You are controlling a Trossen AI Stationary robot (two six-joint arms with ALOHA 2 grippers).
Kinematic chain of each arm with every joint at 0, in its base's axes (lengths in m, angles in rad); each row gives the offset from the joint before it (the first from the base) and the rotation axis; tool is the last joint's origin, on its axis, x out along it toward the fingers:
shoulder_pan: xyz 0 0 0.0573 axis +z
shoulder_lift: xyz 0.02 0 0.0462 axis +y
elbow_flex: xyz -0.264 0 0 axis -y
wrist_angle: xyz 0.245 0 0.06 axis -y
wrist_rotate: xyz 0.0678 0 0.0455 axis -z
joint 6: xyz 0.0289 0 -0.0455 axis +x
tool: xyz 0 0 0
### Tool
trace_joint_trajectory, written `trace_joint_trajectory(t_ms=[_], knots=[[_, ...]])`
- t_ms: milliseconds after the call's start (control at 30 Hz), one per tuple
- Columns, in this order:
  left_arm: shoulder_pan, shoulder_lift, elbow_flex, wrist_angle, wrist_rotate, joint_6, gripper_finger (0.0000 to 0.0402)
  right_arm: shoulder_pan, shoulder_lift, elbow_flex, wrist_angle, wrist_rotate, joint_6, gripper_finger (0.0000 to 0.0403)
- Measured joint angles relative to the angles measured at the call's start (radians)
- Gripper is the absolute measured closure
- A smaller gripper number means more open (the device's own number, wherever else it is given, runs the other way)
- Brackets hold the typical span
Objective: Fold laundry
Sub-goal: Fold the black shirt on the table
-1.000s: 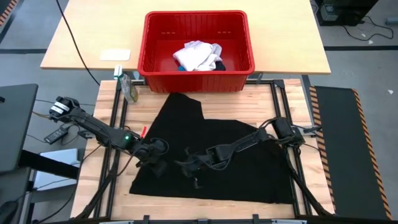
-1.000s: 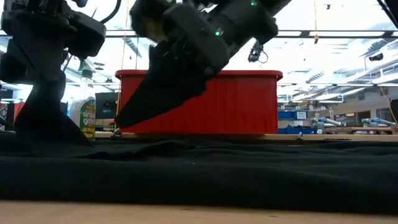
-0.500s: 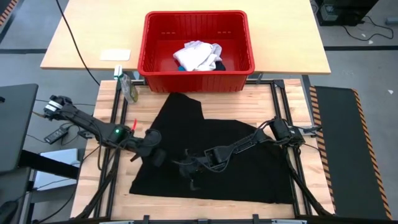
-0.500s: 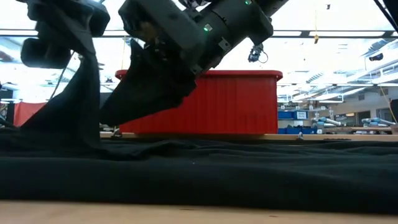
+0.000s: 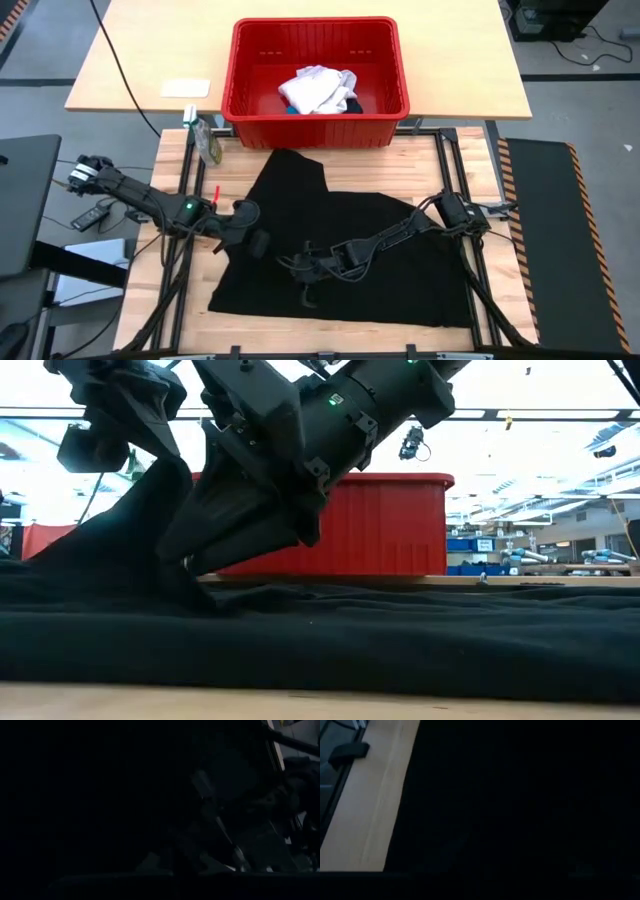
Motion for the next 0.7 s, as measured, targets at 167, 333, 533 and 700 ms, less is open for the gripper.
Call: trace_joint_trajectory(t_ms=[167,333,533,700], knots=[[0.026,0.0,0.0,0.002,-0.001,0.007,0.0401,0.0,0.0,0.0,-0.003,0.061,0.007,0.0185],[0.027,-0.003,0.0,0.007,-0.001,0.016,0.0401,-0.007,0.0,0.0,-0.038,0.106,0.035,0.0186],[0.027,-0.007,0.0,0.008,-0.001,0.016,0.0401,-0.02,0.0,0.0,-0.045,0.067,0.038,0.0278],[0.019,-0.011,0.0,0.003,0.012,0.018,0.0401,-0.031,-0.012,0.0,-0.113,-0.018,0.062,0.0388]])
